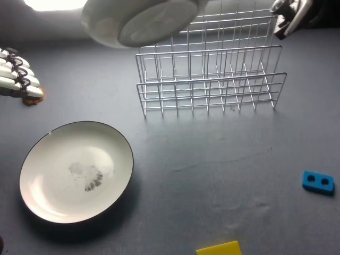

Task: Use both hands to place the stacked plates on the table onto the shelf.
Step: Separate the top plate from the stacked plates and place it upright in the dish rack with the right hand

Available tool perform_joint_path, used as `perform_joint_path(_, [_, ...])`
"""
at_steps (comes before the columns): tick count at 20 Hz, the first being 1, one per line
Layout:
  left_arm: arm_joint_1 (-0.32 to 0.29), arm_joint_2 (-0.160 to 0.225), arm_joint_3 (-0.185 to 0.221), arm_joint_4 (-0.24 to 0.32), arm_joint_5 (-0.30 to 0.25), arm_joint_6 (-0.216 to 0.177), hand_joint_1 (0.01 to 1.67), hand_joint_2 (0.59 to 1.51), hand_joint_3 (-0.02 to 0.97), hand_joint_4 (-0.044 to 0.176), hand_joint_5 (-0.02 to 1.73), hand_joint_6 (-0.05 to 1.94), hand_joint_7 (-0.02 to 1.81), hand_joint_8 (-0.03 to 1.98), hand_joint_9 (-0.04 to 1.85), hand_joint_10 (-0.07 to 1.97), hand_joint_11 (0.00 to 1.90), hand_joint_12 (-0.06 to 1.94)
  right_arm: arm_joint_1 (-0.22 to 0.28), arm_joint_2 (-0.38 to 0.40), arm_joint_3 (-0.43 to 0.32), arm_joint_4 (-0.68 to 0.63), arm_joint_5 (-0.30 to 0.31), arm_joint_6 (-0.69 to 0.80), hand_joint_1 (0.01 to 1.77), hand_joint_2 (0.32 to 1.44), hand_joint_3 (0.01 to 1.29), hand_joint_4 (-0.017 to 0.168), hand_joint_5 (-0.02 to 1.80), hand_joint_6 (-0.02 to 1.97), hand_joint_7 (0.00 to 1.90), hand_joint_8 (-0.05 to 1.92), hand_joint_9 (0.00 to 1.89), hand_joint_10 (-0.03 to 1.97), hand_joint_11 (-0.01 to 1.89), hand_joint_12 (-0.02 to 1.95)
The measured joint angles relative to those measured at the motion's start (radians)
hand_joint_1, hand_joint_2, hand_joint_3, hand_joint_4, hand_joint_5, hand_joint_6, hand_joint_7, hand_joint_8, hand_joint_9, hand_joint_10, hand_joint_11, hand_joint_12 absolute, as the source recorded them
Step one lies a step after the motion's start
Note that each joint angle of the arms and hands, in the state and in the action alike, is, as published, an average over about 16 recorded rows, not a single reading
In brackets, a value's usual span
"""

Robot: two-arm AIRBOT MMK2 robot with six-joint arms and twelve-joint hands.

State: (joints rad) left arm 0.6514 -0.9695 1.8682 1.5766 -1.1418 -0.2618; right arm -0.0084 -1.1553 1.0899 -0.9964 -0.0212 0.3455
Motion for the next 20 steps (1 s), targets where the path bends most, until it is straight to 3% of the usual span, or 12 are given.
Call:
perform_joint_path(9, [0.042, 0.000, -0.044, 0.013, -0.012, 0.010, 0.02, 1.092, 0.014, 0.003, 0.10, 0.01, 0.11, 0.00, 0.10, 0.02, 0.02, 0.25, -0.037, 0.017, 0.086, 0.127, -0.052, 0.016, 1.25, 1.06, 0.01, 0.013, 0.84, 1.10, 0.96, 1.02, 1.05, 0.69, 0.84, 1.37])
perform_joint_path(20, [0.096, -0.002, -0.089, 0.016, -0.008, 0.025, 0.02, 1.094, 0.014, 0.001, 0.09, 0.01, 0.10, 0.00, 0.10, 0.02, 0.02, 0.25, -0.103, 0.013, 0.174, 0.224, -0.041, 0.017, 1.24, 1.07, 0.02, 0.013, 0.82, 1.10, 0.96, 1.02, 1.06, 0.68, 0.83, 1.38])
